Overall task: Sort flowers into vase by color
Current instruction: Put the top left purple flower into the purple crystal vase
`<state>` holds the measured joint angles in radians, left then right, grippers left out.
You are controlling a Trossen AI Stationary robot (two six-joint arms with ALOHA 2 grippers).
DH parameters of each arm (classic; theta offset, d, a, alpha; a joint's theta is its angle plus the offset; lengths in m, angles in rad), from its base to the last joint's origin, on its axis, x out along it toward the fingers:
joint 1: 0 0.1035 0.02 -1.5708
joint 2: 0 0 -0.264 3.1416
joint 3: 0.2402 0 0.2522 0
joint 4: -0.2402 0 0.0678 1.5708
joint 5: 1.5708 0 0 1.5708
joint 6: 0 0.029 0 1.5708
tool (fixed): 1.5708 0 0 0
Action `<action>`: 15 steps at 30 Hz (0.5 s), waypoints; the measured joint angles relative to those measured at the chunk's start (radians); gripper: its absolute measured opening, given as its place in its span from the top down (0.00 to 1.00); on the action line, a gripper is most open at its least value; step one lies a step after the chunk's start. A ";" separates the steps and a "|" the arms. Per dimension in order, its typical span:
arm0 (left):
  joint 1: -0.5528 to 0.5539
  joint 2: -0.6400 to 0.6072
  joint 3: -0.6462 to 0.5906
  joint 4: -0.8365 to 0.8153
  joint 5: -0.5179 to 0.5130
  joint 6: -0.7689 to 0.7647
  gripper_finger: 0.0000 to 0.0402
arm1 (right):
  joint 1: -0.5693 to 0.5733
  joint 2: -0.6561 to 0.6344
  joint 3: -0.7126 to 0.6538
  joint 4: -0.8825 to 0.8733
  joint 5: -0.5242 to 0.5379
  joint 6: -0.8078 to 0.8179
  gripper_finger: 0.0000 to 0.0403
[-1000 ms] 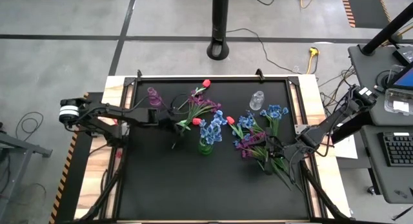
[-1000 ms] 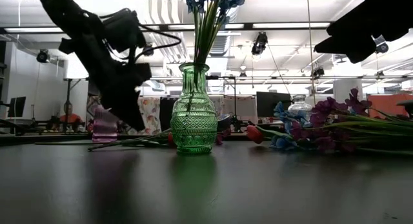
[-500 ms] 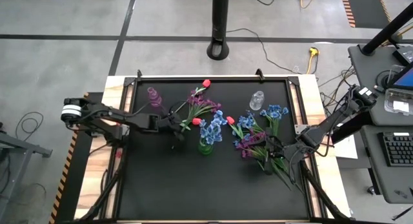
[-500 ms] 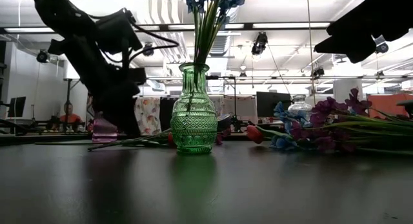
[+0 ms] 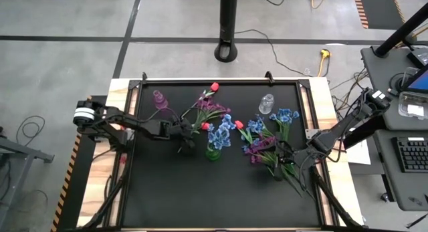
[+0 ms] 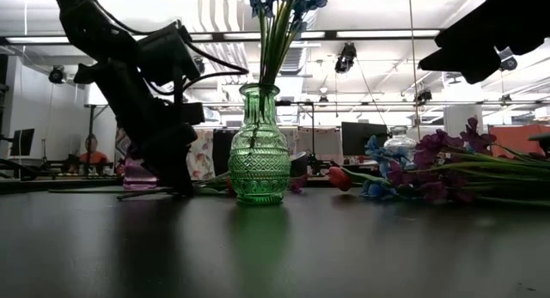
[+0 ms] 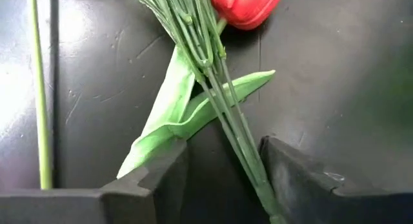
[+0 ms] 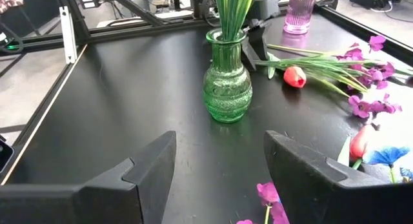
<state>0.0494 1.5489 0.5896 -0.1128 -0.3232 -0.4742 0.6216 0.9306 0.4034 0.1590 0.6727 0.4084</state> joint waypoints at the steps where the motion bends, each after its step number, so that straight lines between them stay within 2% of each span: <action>1: 0.000 -0.009 0.000 -0.003 0.000 -0.006 0.59 | 0.000 0.000 0.000 0.000 0.000 -0.002 0.44; 10: 0.002 -0.054 -0.004 -0.045 -0.059 -0.103 0.95 | 0.000 0.000 0.000 0.000 0.000 -0.007 0.44; 12: 0.002 -0.061 -0.004 -0.050 -0.060 -0.116 0.98 | 0.000 0.000 0.000 0.001 0.000 -0.007 0.44; 15: 0.002 -0.089 -0.004 -0.056 -0.060 -0.123 0.96 | 0.000 0.000 0.000 0.001 0.000 -0.007 0.44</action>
<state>0.0513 1.4603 0.5858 -0.1692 -0.3828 -0.5973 0.6216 0.9306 0.4034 0.1596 0.6731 0.4011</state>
